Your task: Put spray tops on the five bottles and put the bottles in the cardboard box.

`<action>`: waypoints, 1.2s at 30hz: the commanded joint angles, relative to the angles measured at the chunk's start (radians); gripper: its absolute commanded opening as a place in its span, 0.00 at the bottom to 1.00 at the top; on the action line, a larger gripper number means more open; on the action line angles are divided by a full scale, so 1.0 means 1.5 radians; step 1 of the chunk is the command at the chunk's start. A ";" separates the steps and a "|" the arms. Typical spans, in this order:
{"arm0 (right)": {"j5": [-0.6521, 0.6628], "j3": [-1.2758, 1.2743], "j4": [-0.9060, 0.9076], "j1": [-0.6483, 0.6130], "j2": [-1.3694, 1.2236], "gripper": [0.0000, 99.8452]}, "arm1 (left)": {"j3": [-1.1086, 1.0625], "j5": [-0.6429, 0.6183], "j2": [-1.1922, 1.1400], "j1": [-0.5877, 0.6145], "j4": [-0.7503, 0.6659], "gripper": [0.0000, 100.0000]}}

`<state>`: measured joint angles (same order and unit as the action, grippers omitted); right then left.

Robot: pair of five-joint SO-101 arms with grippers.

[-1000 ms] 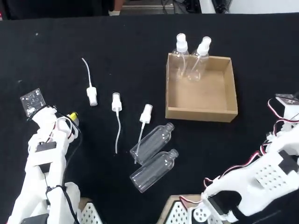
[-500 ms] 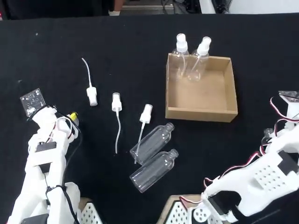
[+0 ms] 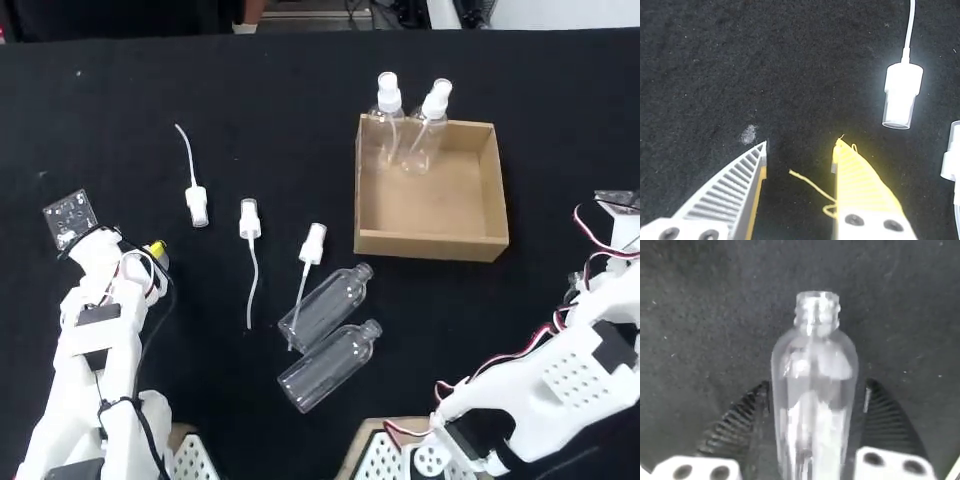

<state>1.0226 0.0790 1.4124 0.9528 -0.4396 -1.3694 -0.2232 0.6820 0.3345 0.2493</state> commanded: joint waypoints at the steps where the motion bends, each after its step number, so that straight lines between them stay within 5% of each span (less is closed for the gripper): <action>1: -0.006 0.033 0.001 -0.015 0.005 0.25 | 0.014 0.002 0.008 0.001 -0.012 0.21; 19: 0.034 0.039 0.001 -0.010 -0.033 0.25 | 0.014 0.003 0.008 0.001 -0.012 0.21; 25: 0.031 0.038 0.000 -0.015 0.020 0.03 | 0.014 0.003 0.008 0.001 -0.012 0.21; 36: -0.076 0.034 0.060 -0.030 0.359 0.01 | 0.014 0.006 0.008 0.001 -0.008 0.21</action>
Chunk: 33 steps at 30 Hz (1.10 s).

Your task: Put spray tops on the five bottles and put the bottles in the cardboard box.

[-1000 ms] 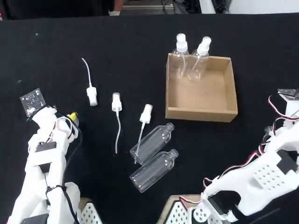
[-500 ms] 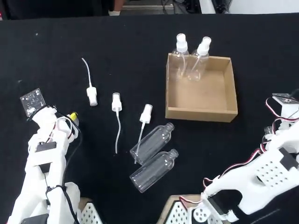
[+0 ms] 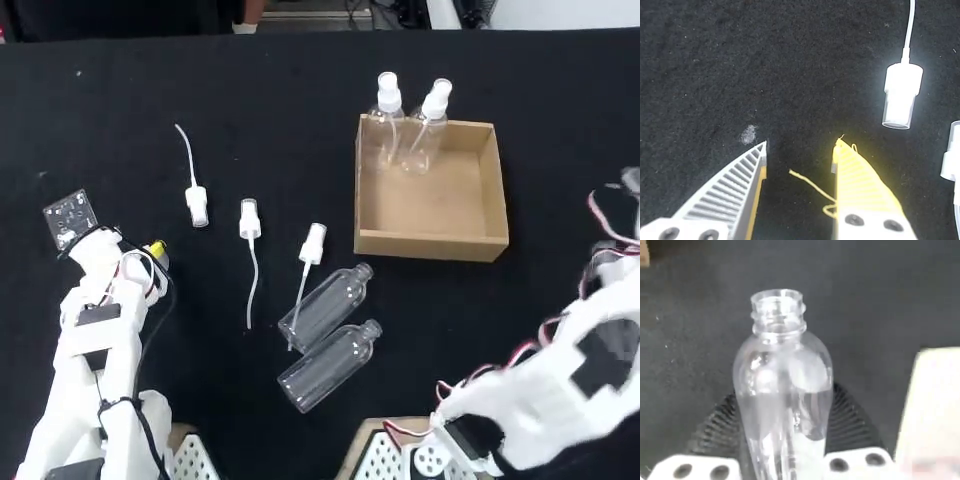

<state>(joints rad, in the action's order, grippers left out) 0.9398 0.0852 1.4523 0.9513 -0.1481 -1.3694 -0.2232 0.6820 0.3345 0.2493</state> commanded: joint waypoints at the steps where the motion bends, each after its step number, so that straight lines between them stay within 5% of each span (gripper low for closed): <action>1: -0.032 0.029 0.045 -0.038 0.209 0.01 | 0.014 0.007 0.008 0.001 -0.007 0.21; 6: -0.146 0.021 0.058 -0.093 0.385 0.01 | 0.032 0.008 0.008 0.002 0.019 0.21; 12: -0.240 -0.081 0.058 -0.198 0.534 0.01 | 0.184 0.023 0.001 0.002 0.219 0.21; 22: -0.340 -0.366 0.028 -0.409 0.835 0.01 | 0.352 0.317 -0.021 -0.011 0.269 0.21; 28: -0.450 -0.620 -0.048 -0.592 0.977 0.01 | 0.541 0.300 -0.236 -0.059 0.310 0.21; 33: -0.493 -0.747 -0.138 -0.656 1.046 0.01 | 0.710 0.211 -0.430 -0.093 0.315 0.21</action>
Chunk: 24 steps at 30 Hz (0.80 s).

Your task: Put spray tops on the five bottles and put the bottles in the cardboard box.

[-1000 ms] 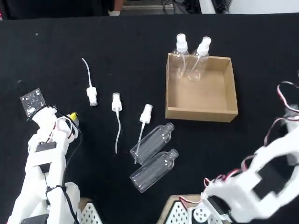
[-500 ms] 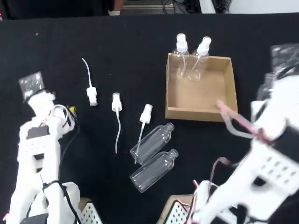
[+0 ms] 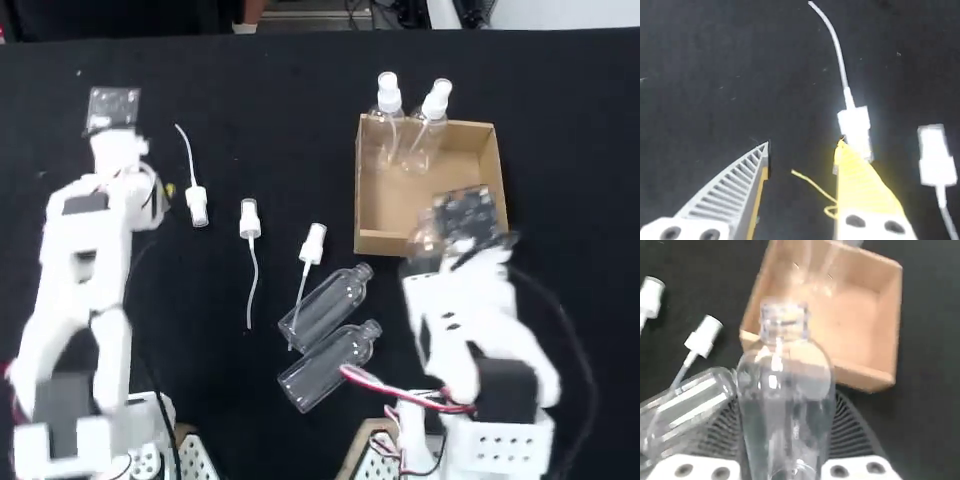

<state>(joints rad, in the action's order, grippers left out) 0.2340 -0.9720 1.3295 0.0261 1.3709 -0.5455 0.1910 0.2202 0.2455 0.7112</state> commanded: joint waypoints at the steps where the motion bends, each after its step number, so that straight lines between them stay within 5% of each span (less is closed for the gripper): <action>1: -0.025 -0.057 -0.068 -0.051 0.036 0.01 | 0.194 -0.083 -0.154 -0.040 0.007 0.21; 11: -0.028 -0.215 -0.192 -0.123 0.043 0.01 | 0.444 -0.109 -0.423 -0.073 0.007 0.21; 20: -0.028 -0.250 -0.200 -0.140 0.043 0.01 | 0.539 -0.113 -0.550 0.009 0.009 0.21; 24: -0.028 -0.251 -0.200 -0.140 0.043 0.01 | 0.559 -0.107 -0.542 0.053 0.102 0.21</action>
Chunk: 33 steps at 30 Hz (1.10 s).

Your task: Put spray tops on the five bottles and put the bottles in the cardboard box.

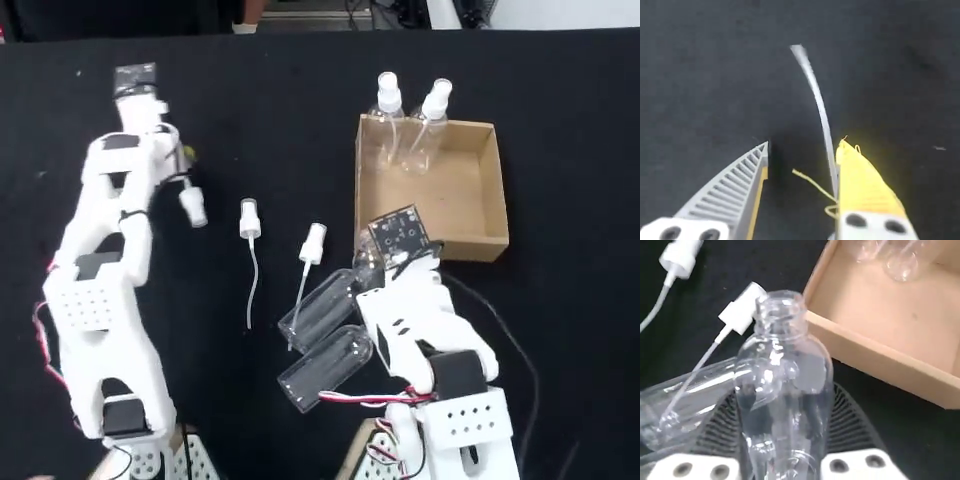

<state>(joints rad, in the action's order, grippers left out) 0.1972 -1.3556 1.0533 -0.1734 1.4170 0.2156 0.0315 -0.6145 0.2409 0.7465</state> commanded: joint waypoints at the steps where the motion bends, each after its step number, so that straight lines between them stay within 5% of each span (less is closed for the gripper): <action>1: -0.003 0.005 -0.016 -0.007 0.013 0.01 | 0.060 -0.001 0.014 0.065 0.108 0.21; 11: -0.003 0.003 -0.010 -0.005 0.013 0.01 | 0.110 0.006 0.018 0.164 0.279 0.21; 17: -0.003 0.003 -0.010 -0.006 0.013 0.01 | 0.200 0.095 0.017 0.211 0.457 0.21; 26: -0.003 0.004 -0.002 -0.006 0.013 0.01 | 0.360 0.180 0.017 0.257 0.577 0.21; 29: -0.003 0.004 -0.002 -0.006 0.013 0.01 | 0.423 0.264 0.016 0.246 0.654 0.21; 33: -0.003 0.004 -0.002 -0.005 0.013 0.01 | 0.399 0.484 0.018 0.224 0.676 0.21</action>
<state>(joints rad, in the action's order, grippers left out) 0.1987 -1.3556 1.0533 -0.1734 1.4170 0.7925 0.4657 -0.6145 0.6107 1.7238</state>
